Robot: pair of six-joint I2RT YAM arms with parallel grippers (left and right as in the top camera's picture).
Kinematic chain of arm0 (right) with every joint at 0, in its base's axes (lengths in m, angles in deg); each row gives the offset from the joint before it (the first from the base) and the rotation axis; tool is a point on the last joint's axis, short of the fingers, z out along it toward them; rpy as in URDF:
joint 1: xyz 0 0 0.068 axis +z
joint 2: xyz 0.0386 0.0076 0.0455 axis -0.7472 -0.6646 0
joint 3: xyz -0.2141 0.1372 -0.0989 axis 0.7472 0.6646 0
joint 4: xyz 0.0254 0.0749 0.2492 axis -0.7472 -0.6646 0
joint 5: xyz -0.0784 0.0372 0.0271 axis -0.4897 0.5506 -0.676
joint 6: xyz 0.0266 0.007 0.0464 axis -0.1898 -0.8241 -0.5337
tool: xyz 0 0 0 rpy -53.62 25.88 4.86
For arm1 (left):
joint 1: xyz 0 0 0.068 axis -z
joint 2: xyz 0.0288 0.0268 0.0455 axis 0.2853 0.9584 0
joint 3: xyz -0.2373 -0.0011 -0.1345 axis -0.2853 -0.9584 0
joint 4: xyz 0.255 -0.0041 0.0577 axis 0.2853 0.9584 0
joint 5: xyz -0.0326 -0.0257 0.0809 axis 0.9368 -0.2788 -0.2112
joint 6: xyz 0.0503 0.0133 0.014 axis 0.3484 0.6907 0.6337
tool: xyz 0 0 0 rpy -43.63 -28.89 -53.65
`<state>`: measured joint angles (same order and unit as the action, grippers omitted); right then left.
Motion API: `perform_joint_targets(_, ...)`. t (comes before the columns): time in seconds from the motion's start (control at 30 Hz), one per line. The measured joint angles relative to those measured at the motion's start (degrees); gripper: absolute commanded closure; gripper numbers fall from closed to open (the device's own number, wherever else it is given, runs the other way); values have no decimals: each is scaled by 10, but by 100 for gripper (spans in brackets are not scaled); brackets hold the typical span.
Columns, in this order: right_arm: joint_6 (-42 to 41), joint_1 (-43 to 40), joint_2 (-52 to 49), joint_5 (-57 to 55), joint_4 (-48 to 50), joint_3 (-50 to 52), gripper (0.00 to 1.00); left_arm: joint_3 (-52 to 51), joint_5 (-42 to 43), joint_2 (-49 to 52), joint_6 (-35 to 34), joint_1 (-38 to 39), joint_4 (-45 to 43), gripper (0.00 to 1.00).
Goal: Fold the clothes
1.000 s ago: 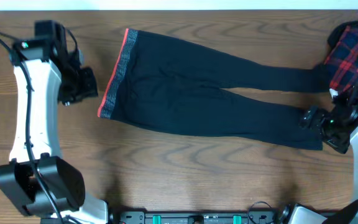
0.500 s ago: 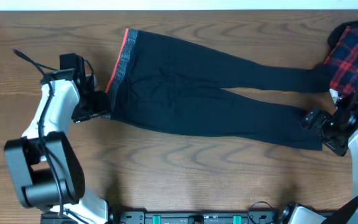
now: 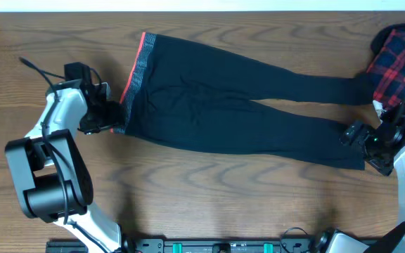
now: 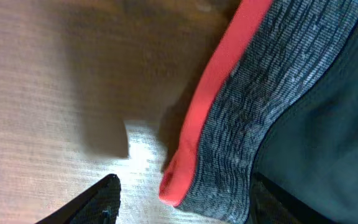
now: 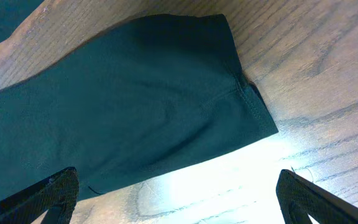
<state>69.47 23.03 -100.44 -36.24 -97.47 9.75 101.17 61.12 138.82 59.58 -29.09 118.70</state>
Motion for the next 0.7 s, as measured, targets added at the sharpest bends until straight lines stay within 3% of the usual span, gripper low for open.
perform_joint_targets(0.33, 0, 0, 0, -2, -3, 0, 1, 0, 77, 24, 28, -8, 0, 36)
perform_joint_targets(0.43, 0, 0, 0, -2, -3, 0, 1, 0, 83, 29, 28, -8, 12, 47)
perform_joint_targets(0.5, 0, 0, 0, -2, -3, 0, 1, 0, 89, 29, 27, -8, 24, 66)
perform_joint_targets(0.53, 0, 0, 0, -2, -3, 0, 1, 0, 90, 29, 25, -8, 28, 71)
perform_joint_targets(0.7, 0, 0, 0, -2, -4, 0, 1, 0, 93, 29, 22, -8, 40, 86)
